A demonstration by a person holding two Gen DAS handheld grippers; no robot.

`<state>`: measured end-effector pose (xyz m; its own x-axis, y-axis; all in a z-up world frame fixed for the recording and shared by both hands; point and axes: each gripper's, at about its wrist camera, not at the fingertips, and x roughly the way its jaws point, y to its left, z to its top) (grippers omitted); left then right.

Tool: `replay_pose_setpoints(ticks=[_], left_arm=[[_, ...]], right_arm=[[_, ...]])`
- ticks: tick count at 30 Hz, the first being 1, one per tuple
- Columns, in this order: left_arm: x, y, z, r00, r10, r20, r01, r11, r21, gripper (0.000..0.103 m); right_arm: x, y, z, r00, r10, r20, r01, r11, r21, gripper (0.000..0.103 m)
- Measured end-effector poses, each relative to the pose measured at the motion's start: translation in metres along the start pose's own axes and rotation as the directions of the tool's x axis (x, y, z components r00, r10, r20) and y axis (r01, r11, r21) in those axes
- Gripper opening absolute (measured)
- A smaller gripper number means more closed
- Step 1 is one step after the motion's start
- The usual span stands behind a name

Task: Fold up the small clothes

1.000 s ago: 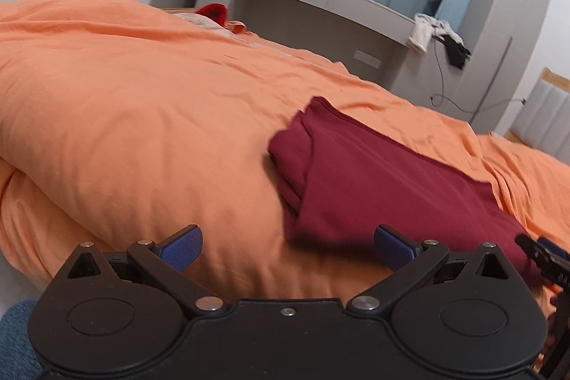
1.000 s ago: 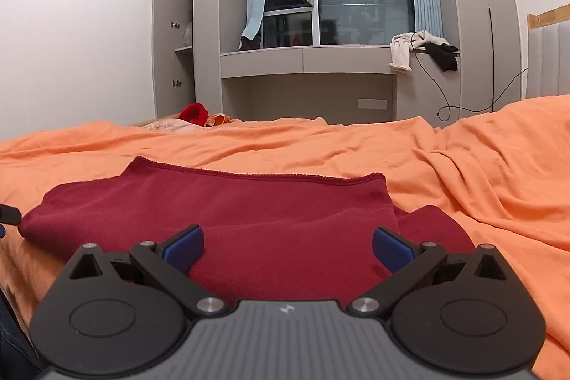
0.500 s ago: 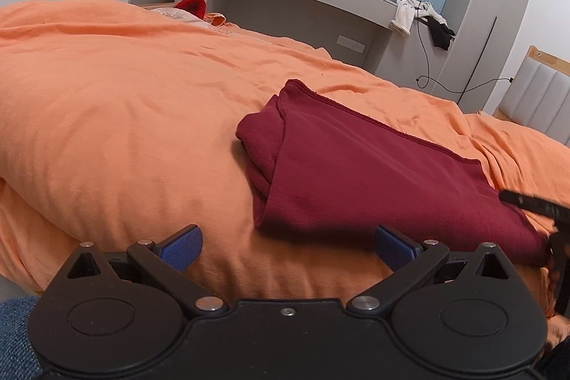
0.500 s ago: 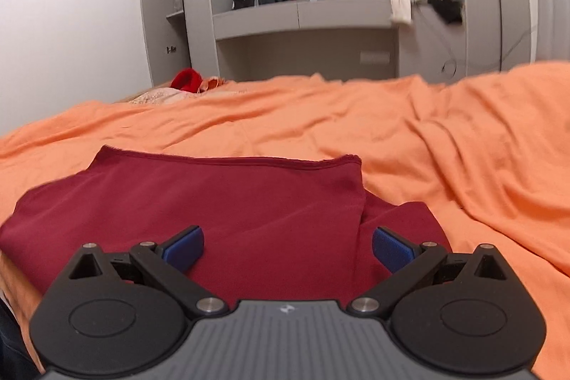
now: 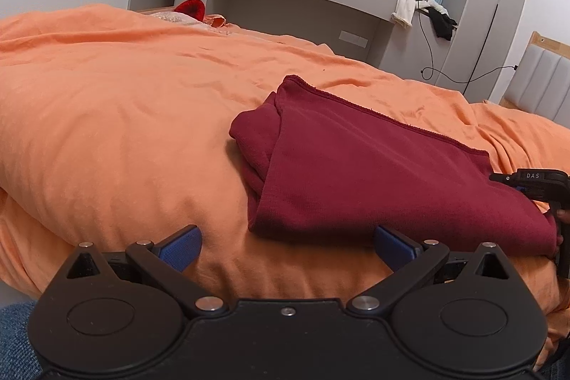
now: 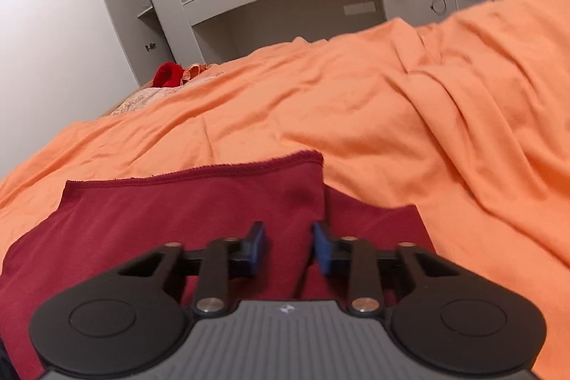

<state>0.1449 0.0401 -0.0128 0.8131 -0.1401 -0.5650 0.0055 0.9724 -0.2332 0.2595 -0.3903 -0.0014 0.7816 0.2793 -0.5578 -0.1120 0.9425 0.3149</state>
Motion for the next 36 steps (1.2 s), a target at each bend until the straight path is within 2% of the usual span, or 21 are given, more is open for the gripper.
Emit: replay_pose_setpoints(ticks=[4, 10, 18, 23, 26, 27, 28, 30, 32, 34, 35, 36], left_arm=[[0.000, 0.000, 0.000, 1.000, -0.003, 0.003, 0.003, 1.000, 0.004, 0.102], [-0.003, 0.006, -0.003, 1.000, -0.019, 0.009, 0.019, 1.000, -0.009, 0.102], [-0.005, 0.009, -0.002, 1.000, -0.023, 0.012, 0.023, 1.000, -0.008, 0.102], [-0.006, 0.009, -0.002, 1.000, -0.025, 0.013, 0.025, 1.000, -0.002, 0.102], [-0.007, 0.005, -0.001, 0.999, -0.032, 0.016, 0.032, 0.999, 0.003, 0.102], [-0.007, 0.004, -0.001, 0.999, -0.036, 0.016, 0.036, 0.999, 0.005, 0.102], [-0.006, 0.003, -0.001, 0.999, -0.040, 0.016, 0.040, 0.999, 0.007, 0.102], [-0.005, 0.001, -0.001, 0.999, -0.047, 0.014, 0.047, 0.999, 0.006, 0.102], [-0.004, 0.001, -0.001, 0.999, -0.053, 0.011, 0.053, 0.999, 0.000, 0.102], [-0.003, 0.001, 0.000, 0.998, -0.060, 0.008, 0.060, 0.998, -0.010, 0.102], [-0.002, 0.001, 0.000, 0.998, -0.062, 0.006, 0.062, 0.998, -0.015, 0.102], [-0.001, 0.001, 0.000, 0.998, -0.062, 0.005, 0.062, 0.998, -0.023, 0.102]], right_arm=[[-0.011, 0.004, -0.003, 0.999, -0.024, 0.043, 0.025, 1.000, -0.012, 0.007], [-0.038, 0.012, -0.001, 0.990, -0.083, 0.115, 0.089, 0.995, -0.051, 0.006], [-0.037, 0.004, -0.011, 0.989, -0.122, 0.079, 0.125, 0.991, -0.042, 0.006], [-0.040, 0.010, -0.014, 0.989, -0.122, 0.089, 0.128, 0.990, -0.060, 0.009], [-0.047, 0.019, -0.014, 0.982, -0.144, 0.122, 0.154, 0.985, -0.078, 0.016], [-0.051, 0.024, -0.014, 0.979, -0.150, 0.137, 0.163, 0.983, -0.087, 0.026], [-0.055, 0.028, -0.014, 0.976, -0.150, 0.156, 0.166, 0.981, -0.099, 0.041], [-0.064, 0.037, -0.015, 0.970, -0.148, 0.191, 0.173, 0.978, -0.120, 0.056], [-0.073, 0.048, -0.018, 0.964, -0.140, 0.226, 0.175, 0.975, -0.140, 0.061], [-0.080, 0.059, -0.022, 0.956, -0.136, 0.259, 0.177, 0.974, -0.144, 0.075], [-0.082, 0.063, -0.023, 0.953, -0.131, 0.272, 0.175, 0.974, -0.144, 0.078], [-0.084, 0.068, -0.026, 0.951, -0.123, 0.285, 0.171, 0.974, -0.148, 0.086]])
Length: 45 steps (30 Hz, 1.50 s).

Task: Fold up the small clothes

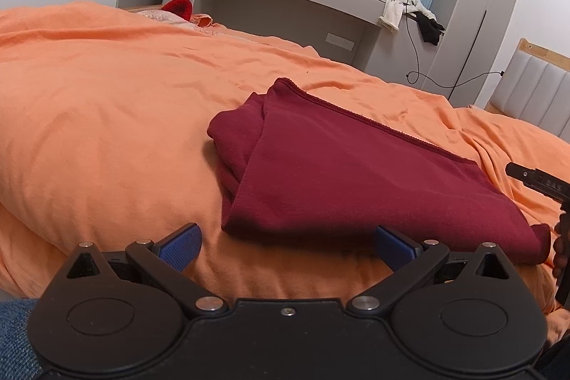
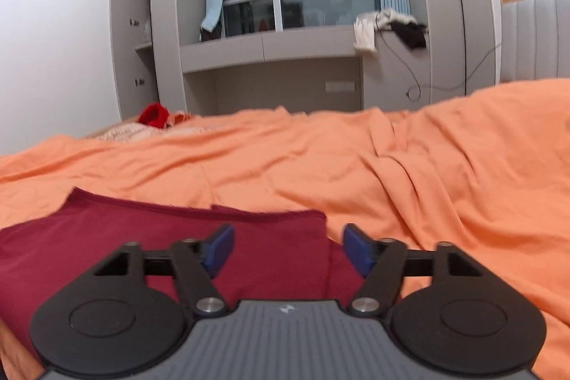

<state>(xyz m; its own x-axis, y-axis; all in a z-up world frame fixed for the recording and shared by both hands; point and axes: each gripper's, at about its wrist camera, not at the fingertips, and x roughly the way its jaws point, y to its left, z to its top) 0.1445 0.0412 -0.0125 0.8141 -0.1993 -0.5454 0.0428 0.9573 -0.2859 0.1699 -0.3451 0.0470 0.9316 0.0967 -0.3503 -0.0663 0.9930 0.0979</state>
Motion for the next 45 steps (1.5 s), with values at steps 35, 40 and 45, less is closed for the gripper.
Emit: replay_pose_setpoints(ticks=[35, 40, 45], left_arm=[[0.013, -0.002, -0.006, 0.993, -0.114, -0.002, 0.108, 0.950, -0.293, 0.102], [0.021, -0.021, 0.006, 0.997, -0.075, 0.024, 0.079, 0.962, -0.262, 0.100], [0.034, -0.039, 0.011, 0.999, -0.049, 0.020, 0.052, 0.979, -0.197, 0.101]], right_arm=[[-0.005, 0.096, -0.070, 0.996, 0.084, 0.016, -0.078, 0.972, -0.220, 0.103], [-0.004, 0.095, -0.073, 0.996, 0.087, 0.018, -0.082, 0.977, -0.195, 0.103], [-0.005, 0.092, -0.073, 0.995, 0.095, 0.015, -0.090, 0.978, -0.187, 0.103]])
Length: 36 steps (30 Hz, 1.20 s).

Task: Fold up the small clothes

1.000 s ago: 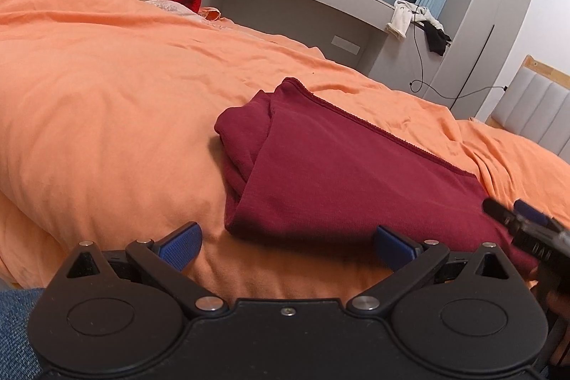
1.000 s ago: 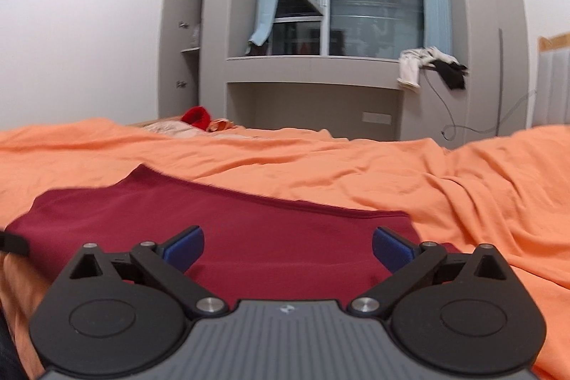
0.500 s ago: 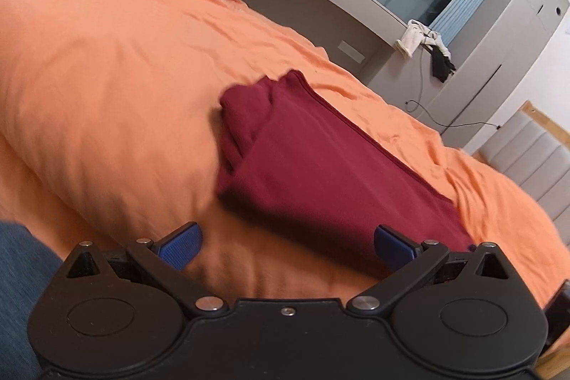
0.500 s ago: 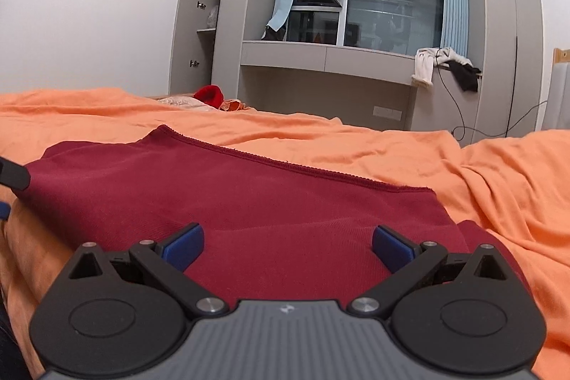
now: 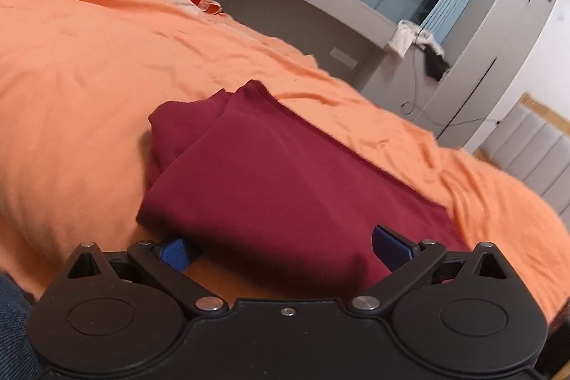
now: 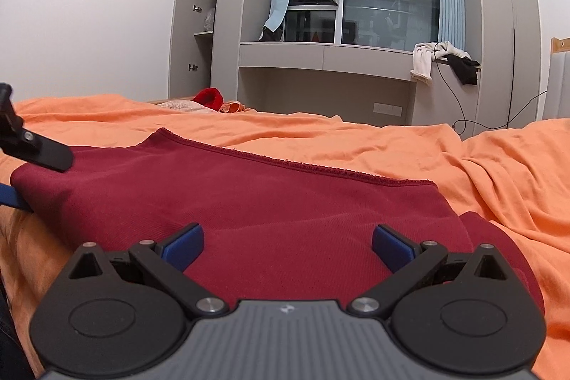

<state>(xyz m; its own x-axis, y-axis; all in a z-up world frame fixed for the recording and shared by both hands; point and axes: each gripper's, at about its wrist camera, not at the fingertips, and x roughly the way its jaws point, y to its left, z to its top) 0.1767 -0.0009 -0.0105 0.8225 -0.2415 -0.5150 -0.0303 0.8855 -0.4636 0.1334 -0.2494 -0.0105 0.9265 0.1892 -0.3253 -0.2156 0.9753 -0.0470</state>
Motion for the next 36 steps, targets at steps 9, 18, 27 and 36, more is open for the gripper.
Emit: replay_pose_setpoints(ticks=[9, 18, 27, 36], left_arm=[[0.020, 0.019, 0.003, 0.997, 0.051, 0.049, -0.047, 0.994, -0.097, 0.097], [0.025, 0.010, 0.005, 0.984, 0.154, 0.088, -0.147, 0.986, -0.074, 0.084], [0.028, -0.001, 0.018, 0.968, 0.213, 0.133, -0.211, 0.977, -0.030, 0.019], [0.023, -0.095, 0.054, 0.967, 0.009, 0.255, -0.105, 0.924, 0.367, 0.014]], right_arm=[[-0.001, -0.004, -0.004, 1.000, 0.003, 0.016, -0.004, 1.000, 0.030, 0.103], [-0.002, -0.002, -0.005, 1.000, -0.014, 0.026, 0.014, 1.000, 0.026, 0.103], [-0.004, -0.005, 0.001, 1.000, -0.003, -0.003, 0.003, 1.000, 0.030, 0.103], [-0.019, -0.020, 0.016, 1.000, -0.013, -0.011, 0.013, 1.000, -0.002, 0.103]])
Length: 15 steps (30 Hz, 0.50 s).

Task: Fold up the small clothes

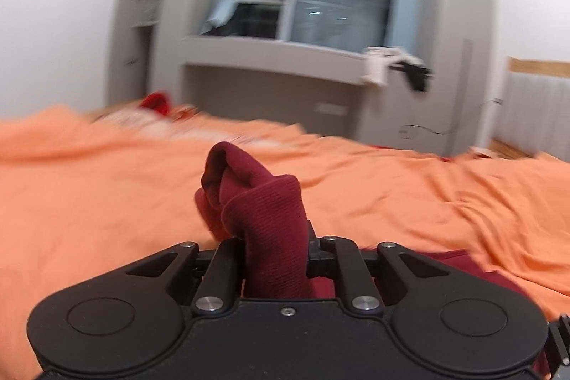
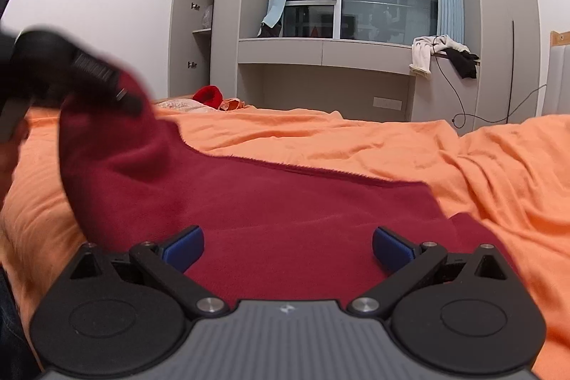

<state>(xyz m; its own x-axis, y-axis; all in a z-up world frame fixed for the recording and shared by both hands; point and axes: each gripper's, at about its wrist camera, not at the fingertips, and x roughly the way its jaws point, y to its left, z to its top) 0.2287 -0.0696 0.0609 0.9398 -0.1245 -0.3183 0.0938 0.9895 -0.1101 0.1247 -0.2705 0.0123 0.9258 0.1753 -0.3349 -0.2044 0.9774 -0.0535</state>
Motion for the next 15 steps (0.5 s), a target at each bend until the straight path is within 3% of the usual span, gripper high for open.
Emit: replay_pose_setpoints(ticks=[5, 8, 12, 15], left_arm=[[-0.002, -0.052, 0.020, 0.992, -0.122, 0.038, 0.116, 0.984, 0.133, 0.014], [0.002, -0.088, 0.013, 0.979, -0.201, 0.018, 0.194, 0.963, 0.185, 0.014], [0.004, -0.139, -0.021, 0.955, -0.290, -0.067, 0.297, 0.910, 0.289, 0.014], [0.003, -0.169, -0.053, 0.943, -0.308, -0.122, 0.331, 0.859, 0.391, 0.014]], right_arm=[[-0.021, -0.046, 0.012, 0.983, -0.156, 0.098, 0.152, 0.987, 0.051, 0.103], [-0.028, -0.087, 0.014, 0.961, -0.259, 0.095, 0.244, 0.959, 0.147, 0.103], [-0.042, -0.137, 0.016, 0.920, -0.387, 0.064, 0.356, 0.892, 0.278, 0.103], [-0.050, -0.160, 0.015, 0.910, -0.411, 0.056, 0.371, 0.865, 0.337, 0.103]])
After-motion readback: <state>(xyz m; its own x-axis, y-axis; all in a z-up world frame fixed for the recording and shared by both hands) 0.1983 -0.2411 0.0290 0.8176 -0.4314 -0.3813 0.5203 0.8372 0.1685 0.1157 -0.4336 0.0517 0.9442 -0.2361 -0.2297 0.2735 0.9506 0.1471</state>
